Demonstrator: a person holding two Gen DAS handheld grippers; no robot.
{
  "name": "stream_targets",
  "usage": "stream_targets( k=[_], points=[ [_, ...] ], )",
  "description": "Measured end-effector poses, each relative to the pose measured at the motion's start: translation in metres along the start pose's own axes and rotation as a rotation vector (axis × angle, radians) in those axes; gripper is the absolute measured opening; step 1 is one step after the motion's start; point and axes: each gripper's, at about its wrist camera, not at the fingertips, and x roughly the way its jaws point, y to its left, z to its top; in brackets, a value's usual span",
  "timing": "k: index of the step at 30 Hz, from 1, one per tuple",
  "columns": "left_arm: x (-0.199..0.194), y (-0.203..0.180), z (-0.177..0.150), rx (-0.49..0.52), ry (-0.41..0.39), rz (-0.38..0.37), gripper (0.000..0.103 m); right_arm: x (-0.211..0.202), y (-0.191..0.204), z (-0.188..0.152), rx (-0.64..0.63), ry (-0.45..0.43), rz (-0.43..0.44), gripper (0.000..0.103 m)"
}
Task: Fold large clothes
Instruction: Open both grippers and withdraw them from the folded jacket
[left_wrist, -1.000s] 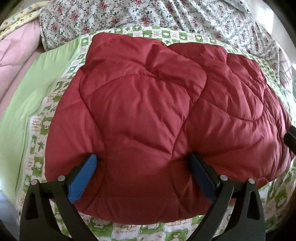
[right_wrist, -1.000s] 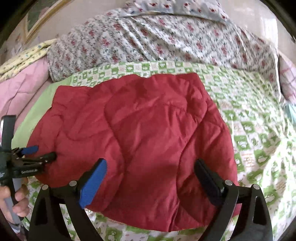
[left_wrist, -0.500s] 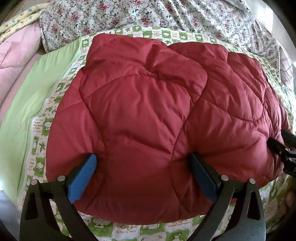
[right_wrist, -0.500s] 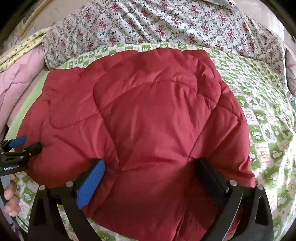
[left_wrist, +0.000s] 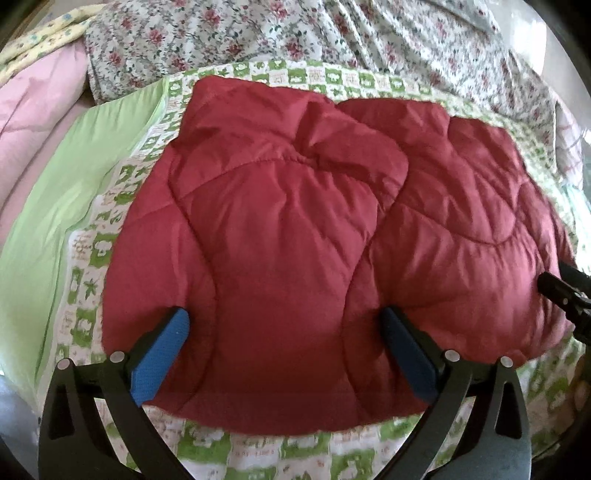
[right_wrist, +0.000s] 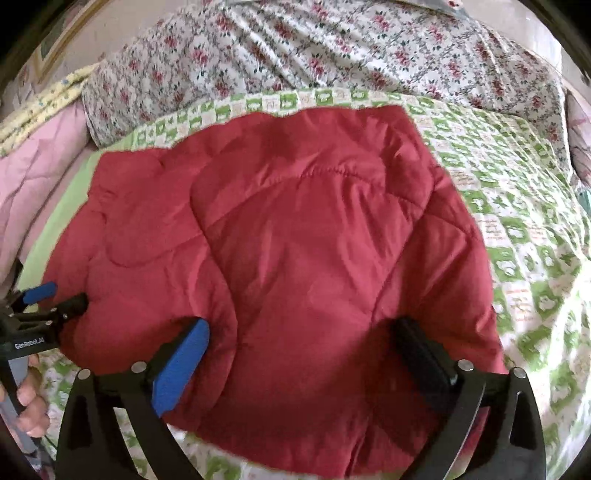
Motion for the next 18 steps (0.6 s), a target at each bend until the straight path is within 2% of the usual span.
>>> stream_targets(
  k=[4, 9, 18],
  points=[
    [-0.015, 0.007, -0.014, -0.018, -0.009, -0.008, 0.103, -0.024, 0.010, -0.008, -0.028, -0.019, 0.019, 0.100],
    [-0.031, 0.012, -0.035, -0.024, -0.005, -0.010, 0.103, -0.043, 0.021, -0.031, -0.052, 0.013, 0.078, 0.100],
    [-0.055, -0.004, -0.073, 0.095, -0.008, 0.076, 0.103, -0.058, 0.033, -0.081, -0.103, 0.082, 0.081, 0.100]
  ],
)
